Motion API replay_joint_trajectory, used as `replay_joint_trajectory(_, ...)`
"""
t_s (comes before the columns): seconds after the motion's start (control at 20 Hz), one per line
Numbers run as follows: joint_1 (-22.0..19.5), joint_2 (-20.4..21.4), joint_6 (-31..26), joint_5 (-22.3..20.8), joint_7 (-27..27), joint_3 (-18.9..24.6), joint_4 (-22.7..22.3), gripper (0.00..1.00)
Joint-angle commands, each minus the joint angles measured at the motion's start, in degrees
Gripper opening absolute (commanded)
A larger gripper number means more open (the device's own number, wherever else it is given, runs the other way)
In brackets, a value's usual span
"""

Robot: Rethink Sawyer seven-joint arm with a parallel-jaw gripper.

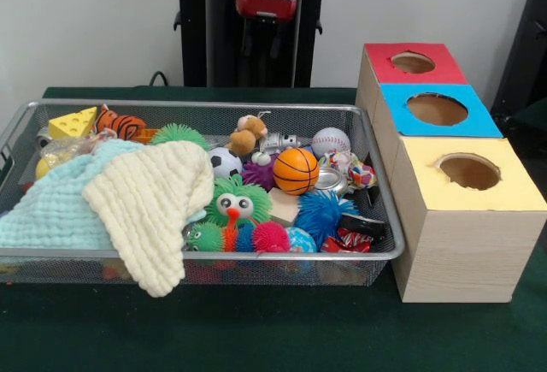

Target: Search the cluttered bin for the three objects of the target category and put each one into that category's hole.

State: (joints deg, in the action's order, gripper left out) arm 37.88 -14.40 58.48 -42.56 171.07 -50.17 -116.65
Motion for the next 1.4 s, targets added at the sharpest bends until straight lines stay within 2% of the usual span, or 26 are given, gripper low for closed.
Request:
replay_joint_trajectory(0.05,4.1,-17.0,11.2,1.3,-4.3,14.4,-18.8,1.00)
replay_joint_trajectory(0.35,8.0,-20.8,16.4,4.1,-0.4,14.9,-20.5,1.00)
replay_joint_trajectory(0.75,11.1,-24.3,21.3,7.2,2.1,15.2,-21.6,1.00)
replay_joint_trajectory(1.4,14.3,-26.9,25.6,10.8,4.8,16.7,-23.4,1.00)
